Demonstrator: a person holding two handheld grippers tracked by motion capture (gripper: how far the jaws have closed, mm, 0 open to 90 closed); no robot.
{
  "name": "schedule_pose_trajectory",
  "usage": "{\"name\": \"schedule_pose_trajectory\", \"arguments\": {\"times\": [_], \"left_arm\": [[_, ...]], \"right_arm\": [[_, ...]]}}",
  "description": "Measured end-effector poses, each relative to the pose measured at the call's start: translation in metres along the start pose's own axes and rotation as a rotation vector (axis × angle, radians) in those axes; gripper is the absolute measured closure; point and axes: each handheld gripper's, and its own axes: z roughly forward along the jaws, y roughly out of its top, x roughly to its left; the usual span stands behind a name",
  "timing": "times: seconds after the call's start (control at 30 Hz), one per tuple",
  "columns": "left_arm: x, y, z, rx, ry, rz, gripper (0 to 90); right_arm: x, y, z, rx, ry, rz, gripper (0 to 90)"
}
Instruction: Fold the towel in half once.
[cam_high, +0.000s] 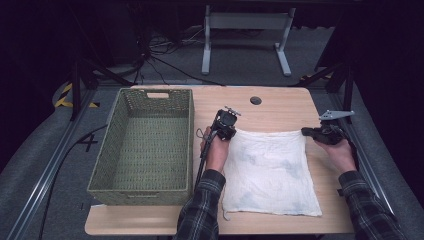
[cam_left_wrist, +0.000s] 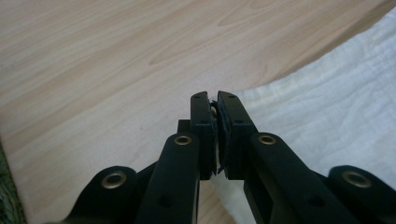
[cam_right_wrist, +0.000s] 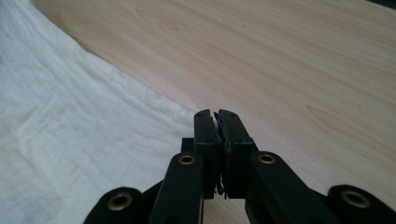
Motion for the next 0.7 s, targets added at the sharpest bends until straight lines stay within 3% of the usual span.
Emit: {"name": "schedule_pose_trajectory", "arguments": {"times": [0.1, 0.2, 0.3, 0.5, 0.7], "left_arm": [[0.001, 0.006, -0.002, -0.013, 0.005, -0.001, 85.7], [-0.001, 0.007, -0.01, -0.021, -0.016, -0.001, 85.4], [-0.006, 0.001, -0.015, -0.013, -0.024, 0.02, 85.4], [-0.008, -0.016, -0.032, -0.024, -0.051, -0.015, 85.5], [-0.019, -0.026, -0.047, -0.012, -0.029, 0.02, 85.5]], "right_arm": [[-0.004, 0.008, 0.0, -0.01, -0.016, -0.007, 87.4], [-0.004, 0.009, -0.003, -0.025, -0.008, -0.001, 87.3], [0.001, 0.005, -0.01, -0.026, -0.004, -0.015, 87.3], [0.012, -0.012, -0.023, -0.035, 0.018, -0.007, 87.3], [0.027, -0.021, -0.036, -0.042, 0.037, -0.028, 87.3]]}}
